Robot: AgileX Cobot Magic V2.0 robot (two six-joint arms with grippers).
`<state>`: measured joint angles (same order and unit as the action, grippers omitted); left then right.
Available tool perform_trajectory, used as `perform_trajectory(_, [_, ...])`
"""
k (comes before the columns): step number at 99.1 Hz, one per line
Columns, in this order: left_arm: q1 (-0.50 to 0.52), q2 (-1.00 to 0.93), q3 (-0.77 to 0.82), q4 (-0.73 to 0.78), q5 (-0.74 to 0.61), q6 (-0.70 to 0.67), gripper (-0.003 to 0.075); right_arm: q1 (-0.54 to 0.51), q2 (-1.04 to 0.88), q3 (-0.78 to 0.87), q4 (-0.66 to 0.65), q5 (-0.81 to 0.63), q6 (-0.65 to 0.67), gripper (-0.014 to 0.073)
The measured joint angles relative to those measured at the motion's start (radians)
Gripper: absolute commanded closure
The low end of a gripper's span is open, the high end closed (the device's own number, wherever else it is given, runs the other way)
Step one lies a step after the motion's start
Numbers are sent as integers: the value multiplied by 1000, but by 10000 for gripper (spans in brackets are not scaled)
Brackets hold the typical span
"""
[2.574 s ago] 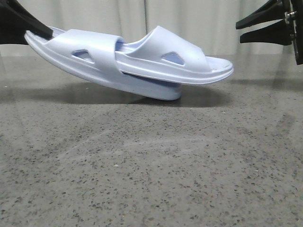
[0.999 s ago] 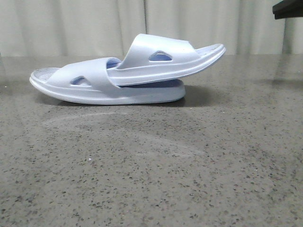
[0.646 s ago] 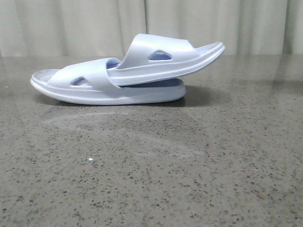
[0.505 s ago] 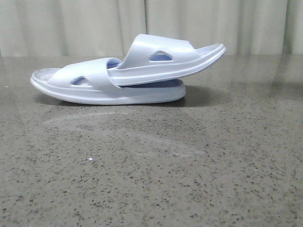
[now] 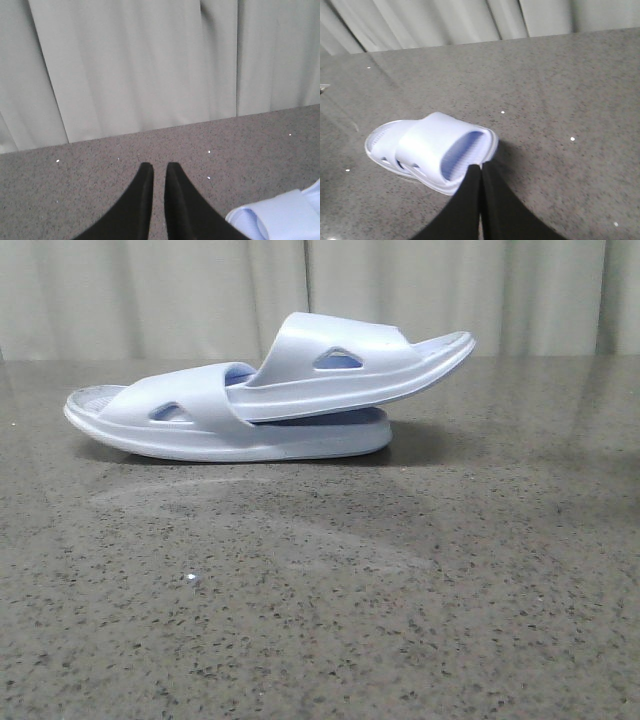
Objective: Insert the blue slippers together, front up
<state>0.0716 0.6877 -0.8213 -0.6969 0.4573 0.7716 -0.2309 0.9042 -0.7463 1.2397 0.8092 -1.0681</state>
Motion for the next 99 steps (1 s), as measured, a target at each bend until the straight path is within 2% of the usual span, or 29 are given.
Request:
perform_trajectory(19, [-101,-142,233,0,-79,41,705,6,-155,214,25,-100,-65,690])
perform_trajectory(40, [-172,-281,395,-39,-146,59,705,57,-293,381,43,-214,-120,690])
perform_trajectory(66, [-176,-354,437,-64,-168,62,705,65,-403,421,49,-254,-127,690])
perform_trajectory(67, [-177,-354,437,-86,-192,66,705,206,-403,421,42,-317,-128,690])
perform_trajectory(68, [-177,-354,437,-86,-192,66,705,213,-403,421,39,-321,-128,690])
perform_trajectory(99, [-177,-354,437,-86,-192,66,705,247,-403,421,38,-334,-129,690])
